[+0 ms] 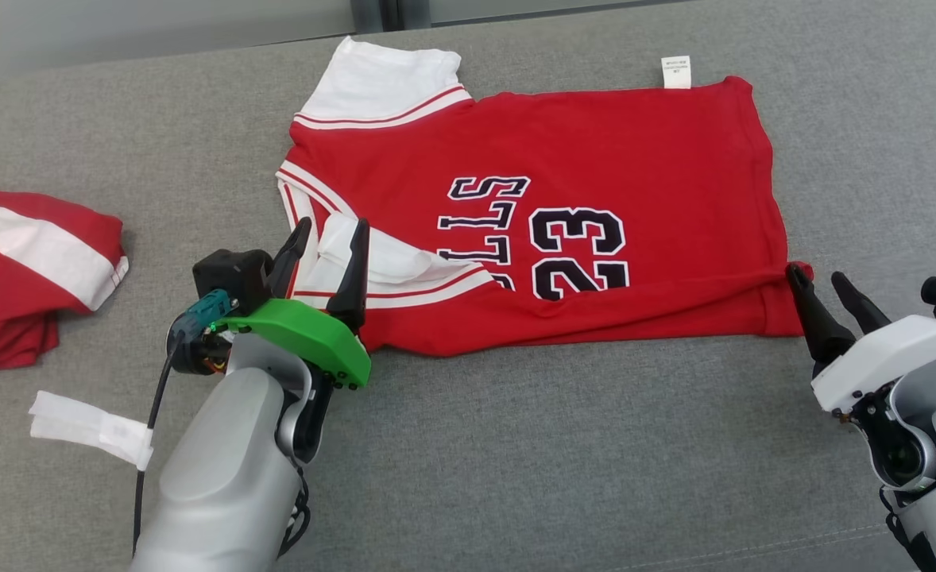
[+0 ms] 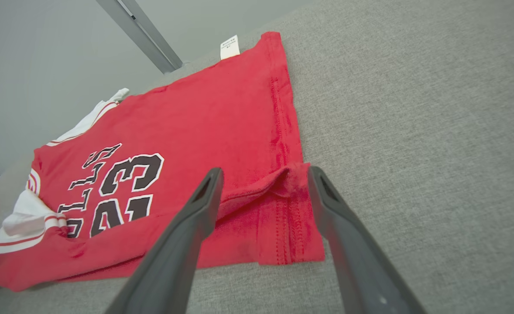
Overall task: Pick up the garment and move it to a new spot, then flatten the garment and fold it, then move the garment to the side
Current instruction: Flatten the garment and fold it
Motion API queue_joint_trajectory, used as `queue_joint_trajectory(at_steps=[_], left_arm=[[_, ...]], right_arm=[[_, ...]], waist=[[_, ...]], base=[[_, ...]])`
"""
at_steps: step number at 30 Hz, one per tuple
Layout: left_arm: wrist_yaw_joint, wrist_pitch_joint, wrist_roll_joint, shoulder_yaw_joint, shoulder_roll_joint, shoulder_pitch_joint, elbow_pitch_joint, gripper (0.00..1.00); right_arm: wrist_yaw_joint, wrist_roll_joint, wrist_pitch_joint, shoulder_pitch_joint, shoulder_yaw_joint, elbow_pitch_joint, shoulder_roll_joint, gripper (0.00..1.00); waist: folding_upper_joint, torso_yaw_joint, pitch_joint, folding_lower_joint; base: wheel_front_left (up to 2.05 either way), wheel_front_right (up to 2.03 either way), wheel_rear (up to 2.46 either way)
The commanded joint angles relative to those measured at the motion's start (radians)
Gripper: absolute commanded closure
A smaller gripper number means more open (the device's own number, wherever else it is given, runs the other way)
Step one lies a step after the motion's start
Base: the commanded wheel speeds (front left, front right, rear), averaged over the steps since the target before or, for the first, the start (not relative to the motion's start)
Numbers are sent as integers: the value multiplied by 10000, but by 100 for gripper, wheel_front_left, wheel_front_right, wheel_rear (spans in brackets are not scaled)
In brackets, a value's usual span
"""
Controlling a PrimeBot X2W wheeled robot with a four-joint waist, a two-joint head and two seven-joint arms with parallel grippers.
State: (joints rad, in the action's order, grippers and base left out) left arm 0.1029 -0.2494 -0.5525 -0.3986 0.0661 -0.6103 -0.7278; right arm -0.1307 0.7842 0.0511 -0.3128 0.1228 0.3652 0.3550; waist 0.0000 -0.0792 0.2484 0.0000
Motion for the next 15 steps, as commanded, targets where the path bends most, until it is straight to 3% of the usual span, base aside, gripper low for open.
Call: queue_joint_trajectory(at_steps=[1, 11, 15], left_arm=[[22, -99, -19, 68, -5, 80, -78, 0], [73, -160, 384, 809, 160, 1886, 641, 0], [68, -162, 464, 906, 190, 2271, 561, 0]], right_arm=[[-1, -82, -219, 139, 72, 42, 133, 0], [-1, -352, -1085, 1246, 560, 126, 737, 0], [-1, -656, -1108, 1100, 739, 291, 700, 0]], waist=[[0, 66, -105, 0], [0, 284, -535, 0], [0, 322, -531, 0]], base=[[0, 0, 0], [0, 0, 0], [0, 0, 0]])
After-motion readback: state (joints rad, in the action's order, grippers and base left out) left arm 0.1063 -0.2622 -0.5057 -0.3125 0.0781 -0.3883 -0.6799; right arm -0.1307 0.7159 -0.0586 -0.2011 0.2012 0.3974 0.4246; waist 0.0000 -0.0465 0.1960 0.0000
